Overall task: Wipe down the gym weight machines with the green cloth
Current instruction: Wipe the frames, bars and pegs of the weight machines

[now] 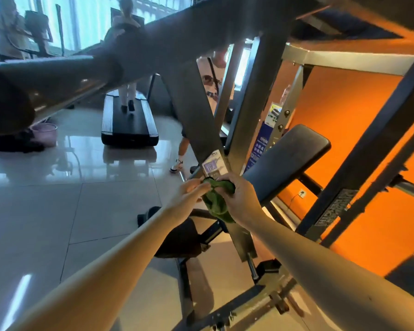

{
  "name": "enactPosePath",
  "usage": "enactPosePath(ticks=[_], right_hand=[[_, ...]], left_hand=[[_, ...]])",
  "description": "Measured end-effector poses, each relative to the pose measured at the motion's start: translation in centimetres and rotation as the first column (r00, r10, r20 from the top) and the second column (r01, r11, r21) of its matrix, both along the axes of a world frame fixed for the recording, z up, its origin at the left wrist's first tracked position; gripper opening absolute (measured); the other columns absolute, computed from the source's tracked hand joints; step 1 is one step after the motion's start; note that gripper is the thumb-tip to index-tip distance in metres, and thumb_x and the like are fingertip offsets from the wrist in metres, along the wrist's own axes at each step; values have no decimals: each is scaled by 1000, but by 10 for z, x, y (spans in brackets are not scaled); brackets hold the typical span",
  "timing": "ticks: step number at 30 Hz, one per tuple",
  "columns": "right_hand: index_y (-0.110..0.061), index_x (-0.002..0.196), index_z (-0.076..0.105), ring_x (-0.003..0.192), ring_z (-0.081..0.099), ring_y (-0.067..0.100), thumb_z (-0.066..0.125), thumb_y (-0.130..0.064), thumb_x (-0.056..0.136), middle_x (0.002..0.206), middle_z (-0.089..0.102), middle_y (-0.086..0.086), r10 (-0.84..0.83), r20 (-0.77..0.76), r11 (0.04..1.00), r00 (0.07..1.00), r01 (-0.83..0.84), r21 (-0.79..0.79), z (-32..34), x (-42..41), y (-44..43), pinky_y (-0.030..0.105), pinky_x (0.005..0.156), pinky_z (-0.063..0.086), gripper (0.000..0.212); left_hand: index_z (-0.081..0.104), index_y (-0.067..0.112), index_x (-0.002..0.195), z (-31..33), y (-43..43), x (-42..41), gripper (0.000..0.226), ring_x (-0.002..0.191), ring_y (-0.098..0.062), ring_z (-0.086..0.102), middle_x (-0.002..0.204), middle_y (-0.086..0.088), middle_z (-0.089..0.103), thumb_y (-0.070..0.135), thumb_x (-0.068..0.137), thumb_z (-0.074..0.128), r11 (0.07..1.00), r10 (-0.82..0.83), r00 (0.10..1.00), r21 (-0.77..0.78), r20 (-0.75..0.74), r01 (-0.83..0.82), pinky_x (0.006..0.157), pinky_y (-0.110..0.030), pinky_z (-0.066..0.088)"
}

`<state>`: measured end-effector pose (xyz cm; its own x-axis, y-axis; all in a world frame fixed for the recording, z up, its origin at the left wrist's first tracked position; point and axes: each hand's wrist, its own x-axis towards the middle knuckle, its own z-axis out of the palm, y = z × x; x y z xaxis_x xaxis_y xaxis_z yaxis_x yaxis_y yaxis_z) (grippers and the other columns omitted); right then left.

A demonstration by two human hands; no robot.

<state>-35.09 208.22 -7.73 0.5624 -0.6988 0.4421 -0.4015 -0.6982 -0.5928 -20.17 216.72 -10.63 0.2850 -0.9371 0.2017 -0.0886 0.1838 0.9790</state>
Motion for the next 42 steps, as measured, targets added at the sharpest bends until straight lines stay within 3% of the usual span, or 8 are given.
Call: enactPosePath(ticks=[4, 8, 13, 18, 21, 30, 35, 42], right_hand=[[-23, 111, 61, 96, 62, 9, 67, -26, 96, 102, 66, -7, -67, -21, 995, 998, 69, 70, -19, -19, 5, 26, 84, 52, 16], [-20, 120, 54, 96, 56, 17, 70, -28, 93, 110, 54, -1, -250, -87, 946, 964, 263, 192, -41, -45, 3, 32, 75, 45, 33], [-25, 93, 56, 82, 61, 14, 66, -25, 96, 94, 61, 0, -305, 2, 859, 952, 274, 433, -74, -59, 12, 26, 64, 51, 10], [-20, 118, 60, 101, 73, 29, 67, -38, 96, 112, 72, 11, -373, 288, 290, 882, -184, 939, -94, -60, 20, 47, 81, 63, 29], [-9, 118, 62, 103, 72, 33, 66, -18, 98, 114, 72, 17, -489, 406, 189, 772, -360, 913, -101, -63, 21, 49, 83, 63, 22], [-25, 112, 63, 102, 60, 10, 69, -8, 89, 116, 58, -1, -472, 381, 790, 795, 189, 584, -70, -23, -34, 29, 89, 57, 30], [-17, 113, 66, 109, 53, 10, 70, -12, 93, 115, 45, -12, -435, 452, 885, 779, 278, 373, -77, 26, -52, 22, 96, 52, 21], [-7, 98, 71, 114, 44, -2, 77, -7, 82, 120, 53, 0, -314, 575, 919, 755, 395, -17, -137, 51, -78, 16, 100, 43, 17]], left_hand=[[64, 16, 93, -14, 8, -23, 8, 77, 8, 67, 89, 1, 67, 15, 100, 62, 993, 89, 980, 65, 178, -102, 64, -9, 51], [61, 18, 82, -29, 1, -44, 19, 62, -5, 60, 76, 1, 62, 21, 100, 62, 954, 214, 910, 124, 354, -273, 53, -8, 45], [57, 20, 78, -43, -9, -68, 24, 69, -12, 57, 74, 1, 57, 25, 101, 60, 908, 294, 852, 152, 433, -390, 53, -12, 40], [54, 25, 79, -49, -8, -89, 25, 64, -4, 56, 76, 5, 57, 27, 104, 56, 911, 169, 834, 239, 526, -335, 54, -8, 43], [57, 26, 76, -52, -5, -96, 27, 60, 0, 59, 72, 6, 59, 22, 102, 60, 919, 136, 830, 245, 542, -310, 54, -7, 43], [63, 15, 110, -26, -44, -53, 18, 89, -8, 62, 100, 4, 64, 27, 97, 68, 842, 471, 826, 121, 309, -526, 71, -19, 47], [61, 16, 114, -32, -84, -19, 20, 98, -14, 70, 109, -1, 70, 24, 97, 68, 833, 529, 821, 51, 216, -551, 82, -36, 63], [58, 10, 116, -83, -113, -6, 23, 90, -8, 69, 106, 2, 69, 23, 98, 66, 818, 570, 810, -194, 142, -542, 67, -12, 53]])
